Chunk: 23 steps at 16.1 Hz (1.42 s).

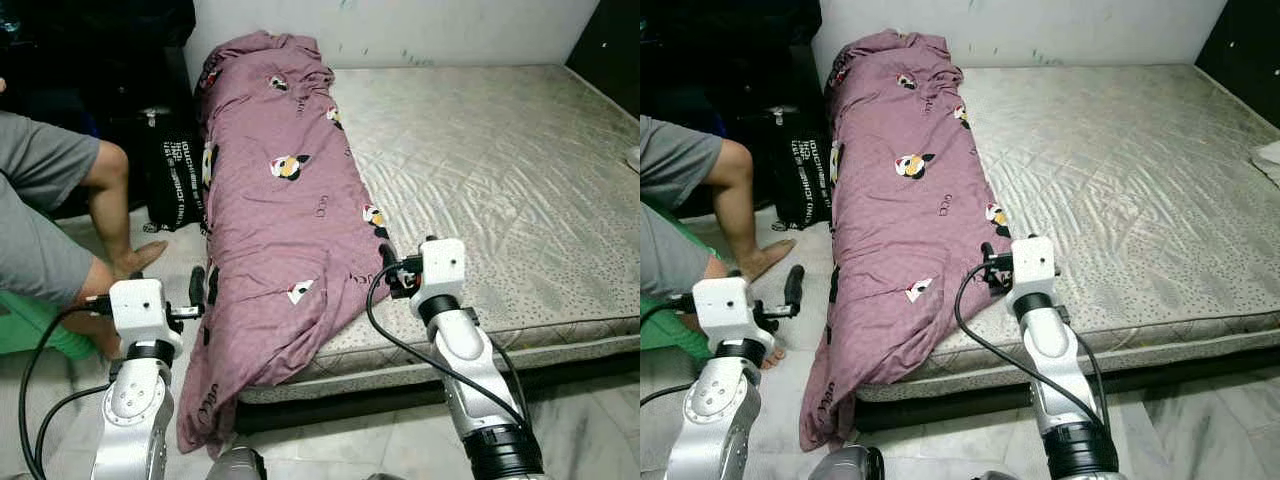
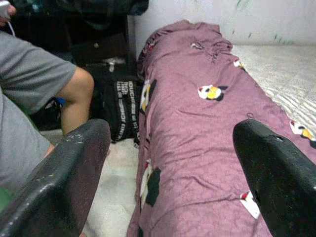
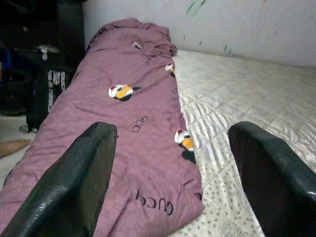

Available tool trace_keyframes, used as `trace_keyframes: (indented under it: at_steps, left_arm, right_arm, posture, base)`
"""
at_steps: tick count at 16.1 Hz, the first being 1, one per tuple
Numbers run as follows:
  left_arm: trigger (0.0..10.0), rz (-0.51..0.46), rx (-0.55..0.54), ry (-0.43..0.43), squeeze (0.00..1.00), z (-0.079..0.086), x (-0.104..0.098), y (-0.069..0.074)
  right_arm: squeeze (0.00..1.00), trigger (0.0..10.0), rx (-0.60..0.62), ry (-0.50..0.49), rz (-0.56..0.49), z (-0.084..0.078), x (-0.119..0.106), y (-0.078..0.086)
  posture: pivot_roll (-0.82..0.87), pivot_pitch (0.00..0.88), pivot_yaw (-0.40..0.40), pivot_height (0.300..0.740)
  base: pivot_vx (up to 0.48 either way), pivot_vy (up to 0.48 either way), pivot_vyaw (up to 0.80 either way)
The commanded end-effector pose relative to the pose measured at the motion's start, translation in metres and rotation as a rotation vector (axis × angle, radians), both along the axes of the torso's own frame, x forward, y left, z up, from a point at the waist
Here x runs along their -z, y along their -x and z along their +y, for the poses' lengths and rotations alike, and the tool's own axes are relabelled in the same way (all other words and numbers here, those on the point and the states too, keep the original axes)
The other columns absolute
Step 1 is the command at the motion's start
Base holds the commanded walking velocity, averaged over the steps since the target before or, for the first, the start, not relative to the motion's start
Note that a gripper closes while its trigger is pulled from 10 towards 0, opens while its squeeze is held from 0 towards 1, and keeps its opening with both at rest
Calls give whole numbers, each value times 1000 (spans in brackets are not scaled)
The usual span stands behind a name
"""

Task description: Clean up the room

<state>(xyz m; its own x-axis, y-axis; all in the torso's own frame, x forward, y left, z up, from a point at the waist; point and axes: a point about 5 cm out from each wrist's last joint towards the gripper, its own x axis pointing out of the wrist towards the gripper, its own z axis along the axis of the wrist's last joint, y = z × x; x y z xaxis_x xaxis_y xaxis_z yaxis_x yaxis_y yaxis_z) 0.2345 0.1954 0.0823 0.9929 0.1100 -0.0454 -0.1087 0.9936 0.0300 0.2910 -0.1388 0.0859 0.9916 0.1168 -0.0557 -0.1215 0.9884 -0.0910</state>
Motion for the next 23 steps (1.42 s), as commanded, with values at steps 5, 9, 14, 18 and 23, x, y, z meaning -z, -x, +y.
trace_keyframes:
  at_steps: [5, 9, 14, 18, 23]
  left_arm:
    - [10000, -9, 30, -19, 0, -1, -3, -4]
    - [10000, -31, 27, -19, 0, -1, -7, -4]
    - [10000, -37, 23, -28, 0, -2, -10, -5]
    - [10000, -33, 26, -21, 0, -2, -10, -5]
    - [10000, -37, 23, -30, 0, -2, -12, -6]
  right_arm:
    - [0, 10000, 13, 24, 30, -1, 5, 1]
    - [0, 10000, 20, 21, 13, -2, 1, 1]
    - [0, 10000, 41, -3, 7, -5, -2, 2]
    - [0, 10000, 42, -13, 6, -5, -3, 3]
    - [0, 10000, 35, -25, 6, -4, -4, 2]
  posture:
    - [33, 11, -17, 740]
    - [33, 24, -23, 740]
    - [28, 39, -21, 740]
    - [26, 48, -19, 720]
    - [29, 53, -22, 655]
  base:
    - [0, 0, 160]
    - [0, 0, 794]
    - [0, 0, 134]
    - [0, 0, 0]
    - [0, 0, 0]
